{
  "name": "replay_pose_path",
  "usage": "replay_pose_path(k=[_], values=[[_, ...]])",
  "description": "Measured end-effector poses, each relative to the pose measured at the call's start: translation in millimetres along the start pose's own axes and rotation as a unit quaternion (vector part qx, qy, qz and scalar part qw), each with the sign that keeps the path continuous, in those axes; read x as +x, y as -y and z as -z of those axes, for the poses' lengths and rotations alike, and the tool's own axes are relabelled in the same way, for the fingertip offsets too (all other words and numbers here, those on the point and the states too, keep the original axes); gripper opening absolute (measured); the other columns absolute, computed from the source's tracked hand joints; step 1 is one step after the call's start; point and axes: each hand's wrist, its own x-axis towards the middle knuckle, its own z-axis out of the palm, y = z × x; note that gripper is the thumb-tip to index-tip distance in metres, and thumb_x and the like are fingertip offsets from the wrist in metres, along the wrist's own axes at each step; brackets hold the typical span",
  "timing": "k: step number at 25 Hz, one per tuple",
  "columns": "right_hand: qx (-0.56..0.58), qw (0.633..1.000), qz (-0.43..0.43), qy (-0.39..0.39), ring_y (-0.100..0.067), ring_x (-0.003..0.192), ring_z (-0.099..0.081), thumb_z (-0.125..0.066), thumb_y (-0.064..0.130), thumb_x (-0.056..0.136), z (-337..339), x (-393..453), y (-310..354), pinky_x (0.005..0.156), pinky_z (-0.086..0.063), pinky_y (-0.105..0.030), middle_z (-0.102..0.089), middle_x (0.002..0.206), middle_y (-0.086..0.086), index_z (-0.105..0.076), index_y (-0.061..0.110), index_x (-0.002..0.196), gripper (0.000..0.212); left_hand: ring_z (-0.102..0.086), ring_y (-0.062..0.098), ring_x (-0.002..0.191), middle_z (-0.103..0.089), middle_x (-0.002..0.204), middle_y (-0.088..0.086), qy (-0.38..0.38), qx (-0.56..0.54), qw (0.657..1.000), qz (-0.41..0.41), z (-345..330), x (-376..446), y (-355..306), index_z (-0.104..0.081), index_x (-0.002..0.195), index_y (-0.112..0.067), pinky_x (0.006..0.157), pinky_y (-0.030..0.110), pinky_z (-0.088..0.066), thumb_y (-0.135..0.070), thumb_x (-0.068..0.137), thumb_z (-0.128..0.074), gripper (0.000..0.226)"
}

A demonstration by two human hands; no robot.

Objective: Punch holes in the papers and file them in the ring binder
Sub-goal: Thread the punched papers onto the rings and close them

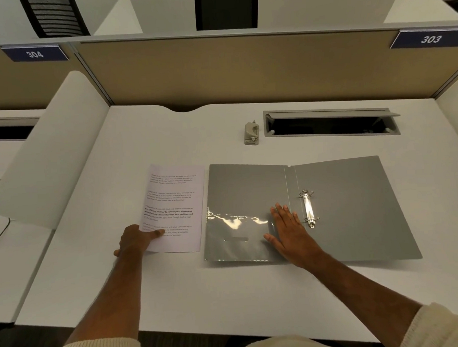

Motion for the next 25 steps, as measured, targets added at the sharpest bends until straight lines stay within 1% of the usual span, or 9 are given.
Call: replay_pose_path(k=[1, 3, 4, 6, 9, 13, 17, 21, 25], values=[[-0.001, 1.0, -0.001, 0.002, -0.02, 0.154, 0.01, -0.009, 0.074, 0.088, 0, 0, 0, 0.124, 0.007, -0.035, 0.005, 0.168, -0.006, 0.001, 0.015, 0.16, 0.093, -0.069, 0.039, 0.097, -0.076, 0.106, 0.013, 0.001, -0.013, 1.0, -0.012, 3, -13, -6, -0.071, 0.098, -0.015, 0.097, 0.055, -0.052, -0.063, 0.052, -0.09, 0.069], [0.002, 1.0, -0.003, 0.003, -0.02, 0.154, 0.01, -0.009, 0.071, 0.088, 1, -1, -1, 0.124, 0.006, -0.036, 0.005, 0.168, -0.005, 0.001, 0.015, 0.16, 0.092, -0.069, 0.039, 0.097, -0.076, 0.109, 0.017, 0.002, -0.033, 0.999, -0.039, 16, -53, -28, -0.074, 0.104, -0.006, 0.088, 0.044, -0.054, -0.042, 0.069, -0.092, 0.053], [0.003, 1.0, -0.002, 0.003, -0.02, 0.154, 0.009, -0.009, 0.071, 0.088, 1, -1, -1, 0.125, 0.005, -0.037, 0.004, 0.168, -0.005, 0.0, 0.015, 0.16, 0.092, -0.069, 0.039, 0.097, -0.075, 0.11, 0.019, -0.001, -0.041, 0.998, -0.051, 18, -61, -34, -0.073, 0.107, -0.003, 0.084, 0.042, -0.054, -0.034, 0.074, -0.091, 0.049], [0.009, 1.0, 0.001, 0.001, -0.019, 0.155, 0.008, -0.009, 0.071, 0.088, 2, -1, -2, 0.126, 0.002, -0.038, 0.003, 0.168, -0.004, -0.001, 0.015, 0.16, 0.091, -0.069, 0.039, 0.099, -0.074, 0.113, 0.021, -0.004, -0.058, 0.996, -0.07, 19, -74, -40, -0.072, 0.111, 0.0, 0.08, 0.04, -0.053, -0.027, 0.077, -0.089, 0.046], [0.016, 1.0, 0.008, -0.001, -0.019, 0.155, 0.007, -0.012, 0.072, 0.09, 4, -3, -4, 0.126, 0.0, -0.039, 0.001, 0.168, -0.005, -0.004, 0.015, 0.16, 0.091, -0.068, 0.038, 0.099, -0.074, 0.114, 0.019, -0.011, -0.096, 0.991, -0.093, 24, -88, -49, -0.071, 0.115, -0.001, 0.081, 0.04, -0.052, -0.021, 0.08, -0.087, 0.044], [0.028, 1.0, 0.014, -0.001, -0.019, 0.155, 0.006, -0.001, 0.077, 0.084, 8, -7, -8, 0.125, 0.003, -0.036, 0.0, 0.168, -0.005, -0.005, 0.015, 0.16, 0.098, -0.067, 0.03, 0.088, -0.074, 0.106, 0.013, -0.035, -0.135, 0.982, -0.129, 38, -110, -73, -0.071, 0.112, -0.005, 0.076, 0.038, -0.054, -0.019, 0.082, -0.085, 0.035], [0.053, 0.998, 0.014, -0.007, -0.019, 0.155, 0.005, 0.007, 0.083, 0.078, 12, -11, -15, 0.125, 0.002, -0.037, -0.002, 0.168, -0.005, -0.005, 0.015, 0.16, 0.106, -0.07, 0.03, 0.089, -0.073, 0.102, 0.009, -0.072, -0.143, 0.972, -0.173, 50, -131, -105, -0.071, 0.113, -0.008, 0.07, 0.034, -0.052, -0.024, 0.083, -0.083, 0.036], [0.068, 0.997, 0.011, -0.028, -0.021, 0.155, 0.0, 0.004, 0.083, 0.08, 16, -13, -26, 0.126, -0.005, -0.04, -0.008, 0.168, -0.006, -0.01, 0.015, 0.159, 0.105, -0.07, 0.027, 0.089, -0.073, 0.106, 0.007, -0.091, -0.176, 0.954, -0.224, 51, -154, -138, -0.07, 0.115, -0.01, 0.071, 0.033, -0.056, -0.027, 0.086, -0.082, 0.036], [0.108, 0.992, 0.016, -0.066, -0.022, 0.155, -0.009, -0.011, 0.082, 0.086, 32, -16, -36, 0.126, -0.014, -0.041, -0.018, 0.166, -0.007, -0.02, 0.012, 0.158, 0.101, -0.071, 0.026, 0.093, -0.073, 0.111, 0.004, -0.056, -0.218, 0.934, -0.276, 36, -183, -167, -0.068, 0.12, -0.013, 0.079, 0.037, -0.061, -0.031, 0.087, -0.081, 0.04]])
